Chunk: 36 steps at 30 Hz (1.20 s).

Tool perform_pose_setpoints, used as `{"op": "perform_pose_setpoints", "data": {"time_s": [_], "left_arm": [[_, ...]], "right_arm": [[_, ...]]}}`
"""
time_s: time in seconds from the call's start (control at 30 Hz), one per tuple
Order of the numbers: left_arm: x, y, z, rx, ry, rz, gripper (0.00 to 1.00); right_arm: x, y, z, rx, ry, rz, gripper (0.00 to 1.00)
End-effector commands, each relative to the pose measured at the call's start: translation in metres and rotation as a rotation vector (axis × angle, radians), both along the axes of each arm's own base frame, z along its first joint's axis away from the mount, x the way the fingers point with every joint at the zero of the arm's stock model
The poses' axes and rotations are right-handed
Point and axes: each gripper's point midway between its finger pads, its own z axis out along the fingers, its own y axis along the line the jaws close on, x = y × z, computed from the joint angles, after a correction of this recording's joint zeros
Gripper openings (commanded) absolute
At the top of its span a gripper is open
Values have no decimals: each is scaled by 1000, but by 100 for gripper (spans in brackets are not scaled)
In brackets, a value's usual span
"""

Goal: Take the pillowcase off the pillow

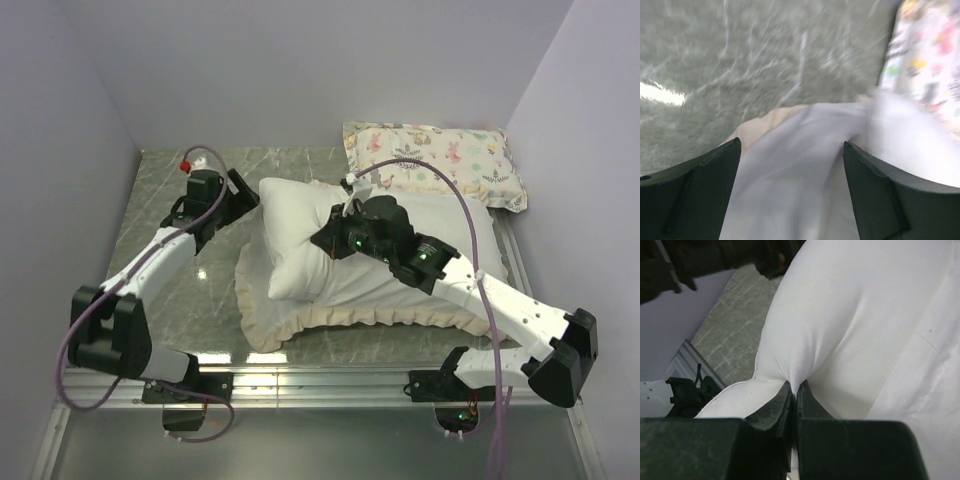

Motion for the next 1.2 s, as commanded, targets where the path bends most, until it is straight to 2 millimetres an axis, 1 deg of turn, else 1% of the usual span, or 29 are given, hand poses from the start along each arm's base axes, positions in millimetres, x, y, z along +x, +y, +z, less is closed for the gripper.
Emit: {"op": "perform_pose_setpoints", "data": {"time_s": [0.0,0.03,0.1,0.13,0.17,0.2,0.23,0.27,0.3,0.33,0.4,0.43,0.53,0.6,0.63,0.67,0.7,0.73,0.77,0.8,0.83,0.9,0.93,0.97,1.0,1.03,1.07,1.1,1.17], "left_arm": [[-5,14,84,-18,-145,64,90],[-13,17,100,-37,-170,85,94],[-27,16,109,-75,-169,83,96],[-40,15,119,-103,-200,73,97],[-47,9,123,-128,-218,44,97],[-53,3,128,-151,-239,21,98],[-64,-7,131,-192,-251,-27,99],[-71,-17,130,-208,-240,-66,99],[-82,-29,122,-218,-211,-114,99],[-85,-31,118,-227,-197,-124,99],[-99,-51,111,-266,-174,-185,99],[-111,-62,106,-273,-173,-222,99],[-123,-70,96,-245,-167,-240,99],[-121,-69,88,-216,-155,-245,99],[-119,-72,83,-207,-135,-255,99],[-119,-79,86,-226,-147,-292,99],[-119,-84,82,-239,-145,-310,99],[-118,-88,82,-260,-155,-326,99],[-118,-93,84,-281,-171,-350,99],[-121,-103,82,-321,-177,-397,99],[-119,-109,85,-342,-197,-423,99],[-119,-118,83,-366,-201,-451,99],[-119,-121,72,-359,-177,-455,99],[-119,-123,69,-366,-170,-458,97],[-120,-124,62,-373,-153,-458,93],[-118,-126,60,-381,-150,-457,74],[-117,-126,57,-385,-141,-452,64],[-116,-126,54,-387,-130,-440,56],[-112,-123,46,-377,-110,-404,13]], "right_arm": [[12,20,65,168,-91,54,0],[15,22,66,169,-90,56,0],[25,30,67,168,-82,61,0],[28,33,68,166,-84,63,0],[31,36,68,164,-79,69,0],[36,45,67,161,-74,81,0],[38,49,67,161,-72,91,0],[39,54,68,166,-65,103,0],[42,60,69,180,-65,107,0],[43,62,67,179,-56,111,0],[50,68,71,189,-60,100,0],[52,69,71,185,-57,100,0],[57,77,77,182,-56,118,0],[55,82,75,190,-43,134,0],[53,84,76,203,-46,147,0],[49,87,74,208,-38,158,0],[46,87,67,209,-20,160,0],[45,89,65,218,-18,168,0],[45,88,63,220,-13,166,0],[44,89,56,215,2,167,0],[43,90,54,213,5,171,0],[44,93,52,210,14,184,0],[43,94,51,206,18,188,0],[43,96,50,202,24,194,0],[44,98,55,207,15,200,0],[43,99,55,201,19,204,0],[44,101,54,197,21,205,0],[44,102,58,199,14,207,0],[44,103,59,192,17,211,0]]}}
